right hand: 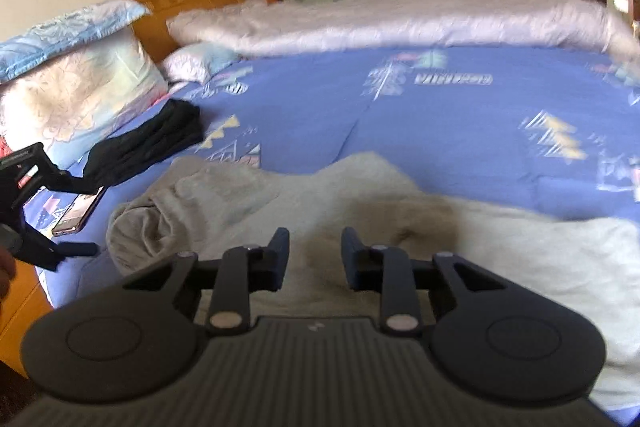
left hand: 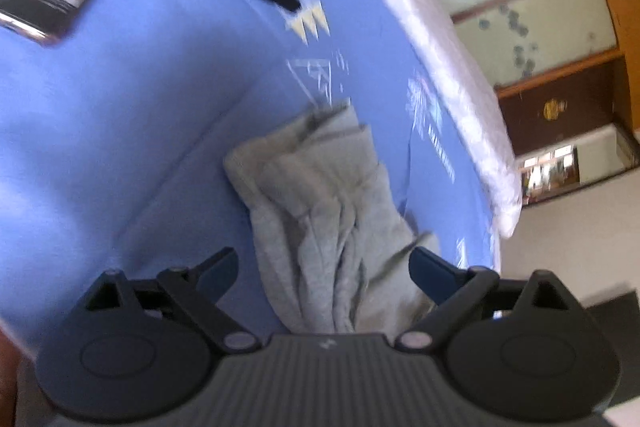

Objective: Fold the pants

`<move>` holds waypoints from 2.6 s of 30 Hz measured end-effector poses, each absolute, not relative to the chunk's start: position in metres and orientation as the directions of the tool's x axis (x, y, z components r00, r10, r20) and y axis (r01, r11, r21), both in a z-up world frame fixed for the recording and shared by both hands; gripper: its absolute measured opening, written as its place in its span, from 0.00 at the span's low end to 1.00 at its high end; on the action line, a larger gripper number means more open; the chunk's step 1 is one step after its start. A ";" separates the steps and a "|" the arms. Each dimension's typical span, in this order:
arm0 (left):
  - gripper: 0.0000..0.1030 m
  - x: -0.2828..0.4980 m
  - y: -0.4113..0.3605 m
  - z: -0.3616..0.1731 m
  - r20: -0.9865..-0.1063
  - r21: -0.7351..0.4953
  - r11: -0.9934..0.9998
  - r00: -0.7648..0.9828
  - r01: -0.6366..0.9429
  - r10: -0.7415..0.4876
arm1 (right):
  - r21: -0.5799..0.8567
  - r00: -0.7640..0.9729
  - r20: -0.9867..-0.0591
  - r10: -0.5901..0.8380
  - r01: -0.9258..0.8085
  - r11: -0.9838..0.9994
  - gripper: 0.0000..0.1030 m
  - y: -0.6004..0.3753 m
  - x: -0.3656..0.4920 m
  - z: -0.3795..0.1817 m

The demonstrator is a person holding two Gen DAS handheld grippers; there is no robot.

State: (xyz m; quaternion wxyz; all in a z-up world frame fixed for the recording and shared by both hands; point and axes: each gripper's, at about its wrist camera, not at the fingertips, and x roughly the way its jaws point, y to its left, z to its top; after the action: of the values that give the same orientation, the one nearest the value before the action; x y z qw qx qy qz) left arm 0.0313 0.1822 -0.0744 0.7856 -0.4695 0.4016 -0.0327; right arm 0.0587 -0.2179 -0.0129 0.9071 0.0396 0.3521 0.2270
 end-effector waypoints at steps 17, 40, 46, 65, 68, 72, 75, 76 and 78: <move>0.18 0.057 0.180 -0.080 -0.618 -0.719 0.633 0.681 -0.288 -0.392 | 0.011 0.582 -0.647 0.492 -0.638 0.770 0.64 -0.145 0.028 -0.006; 0.37 0.025 0.092 0.022 -0.520 -0.559 0.821 0.723 0.114 -0.454 | -0.052 0.640 -0.568 0.517 -0.655 0.754 0.27 -0.099 0.065 -0.004; 0.44 0.012 0.123 0.034 -0.413 -0.671 0.737 0.787 0.077 -0.458 | 0.269 0.653 -0.537 0.533 -0.467 0.843 0.21 -0.157 0.115 0.018; 0.55 0.080 -0.081 -0.020 -0.707 -0.458 0.847 0.468 0.269 -0.531 | 0.704 0.812 -0.524 0.258 0.242 0.668 0.60 -0.442 0.000 -0.036; 0.56 0.083 -0.093 -0.031 -0.761 -0.391 0.886 0.453 0.251 -0.464 | 0.742 0.847 -0.480 0.229 0.253 0.621 0.66 -0.458 -0.002 -0.035; 0.49 0.084 -0.093 -0.044 -0.797 -0.355 0.905 0.430 0.235 -0.424 | 0.726 0.844 -0.502 0.190 0.291 0.623 0.58 -0.475 0.006 -0.031; 0.50 0.085 -0.089 -0.046 -0.805 -0.357 0.907 0.419 0.222 -0.420 | 0.665 0.822 -0.536 0.191 0.272 0.695 0.56 -0.475 0.026 -0.030; 0.50 0.084 -0.087 -0.046 -0.805 -0.361 0.907 0.417 0.218 -0.421 | 0.657 0.810 -0.548 0.209 0.262 0.707 0.56 -0.474 0.033 -0.031; 0.50 0.084 -0.085 -0.047 -0.807 -0.365 0.907 0.414 0.209 -0.421 | 0.631 0.780 -0.577 0.240 0.239 0.738 0.51 -0.466 0.043 -0.033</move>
State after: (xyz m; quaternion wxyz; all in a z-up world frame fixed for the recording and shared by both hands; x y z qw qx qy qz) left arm 0.0841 -0.0846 -0.0473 0.8345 -0.1042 0.5071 -0.1888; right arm 0.0429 -0.4658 -0.0330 0.8714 0.3617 0.3313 0.0003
